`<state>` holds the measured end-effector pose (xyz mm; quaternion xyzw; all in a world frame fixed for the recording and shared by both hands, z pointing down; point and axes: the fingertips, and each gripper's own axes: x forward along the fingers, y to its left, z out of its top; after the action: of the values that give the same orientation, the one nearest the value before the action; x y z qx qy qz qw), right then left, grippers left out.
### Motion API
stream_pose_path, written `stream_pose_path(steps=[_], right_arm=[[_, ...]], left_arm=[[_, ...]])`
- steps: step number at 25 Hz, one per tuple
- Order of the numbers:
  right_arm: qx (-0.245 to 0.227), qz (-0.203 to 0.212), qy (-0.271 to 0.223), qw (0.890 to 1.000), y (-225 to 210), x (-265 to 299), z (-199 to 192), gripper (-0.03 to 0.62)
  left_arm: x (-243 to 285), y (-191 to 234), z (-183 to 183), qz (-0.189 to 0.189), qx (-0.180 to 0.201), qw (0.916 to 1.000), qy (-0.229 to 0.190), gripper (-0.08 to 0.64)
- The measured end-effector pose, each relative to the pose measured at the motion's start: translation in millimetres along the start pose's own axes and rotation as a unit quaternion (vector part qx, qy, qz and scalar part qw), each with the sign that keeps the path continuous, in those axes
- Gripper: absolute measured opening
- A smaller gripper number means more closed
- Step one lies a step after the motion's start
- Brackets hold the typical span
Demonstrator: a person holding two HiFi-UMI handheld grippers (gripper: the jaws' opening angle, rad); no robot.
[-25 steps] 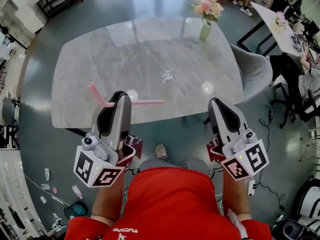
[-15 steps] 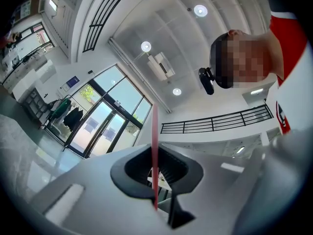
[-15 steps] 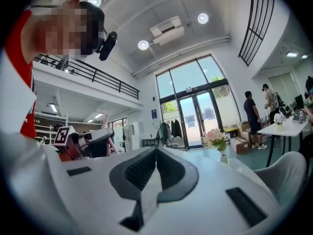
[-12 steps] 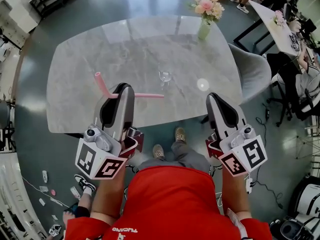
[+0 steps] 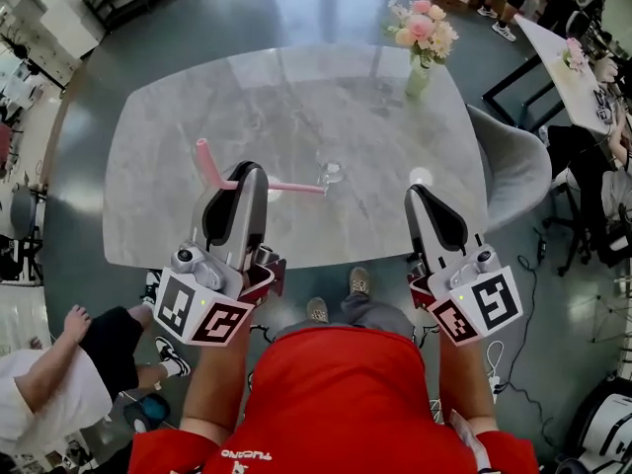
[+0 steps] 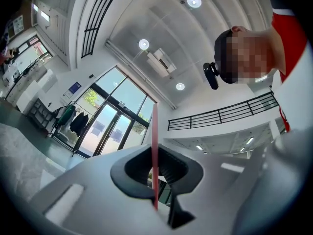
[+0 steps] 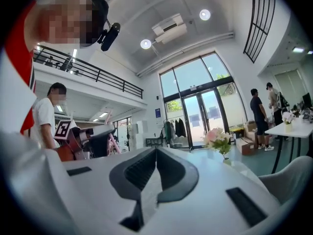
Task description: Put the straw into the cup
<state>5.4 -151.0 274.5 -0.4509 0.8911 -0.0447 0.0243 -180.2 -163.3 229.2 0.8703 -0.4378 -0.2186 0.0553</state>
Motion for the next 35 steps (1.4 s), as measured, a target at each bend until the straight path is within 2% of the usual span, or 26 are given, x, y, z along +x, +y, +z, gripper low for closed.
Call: stream_pose_path(steps=[10,18,23,28,35], right_arm=[[0.014,0.032,0.002,0.999,-66,20,-1,0.002],[0.031,0.069,0.008,0.997,-105,30,-4,0.002],[0.035,0.079,0.010,0.996,-119,35,-6,0.002],[0.035,0.068,0.009,0.997,-128,34,-7,0.002],[0.041,0.044,0.016,0.998,-139,30,-14,0.002]], left_arm=[[61,7,-34,0.037,0.030,0.9987,0.020,0.029],[97,18,-80,0.069,0.080,0.9915,0.075,0.029],[110,27,-119,0.074,0.116,0.9821,0.129,0.029],[116,40,-159,0.064,0.137,0.9723,0.178,0.029],[121,57,-215,0.046,0.189,0.9480,0.252,0.029]])
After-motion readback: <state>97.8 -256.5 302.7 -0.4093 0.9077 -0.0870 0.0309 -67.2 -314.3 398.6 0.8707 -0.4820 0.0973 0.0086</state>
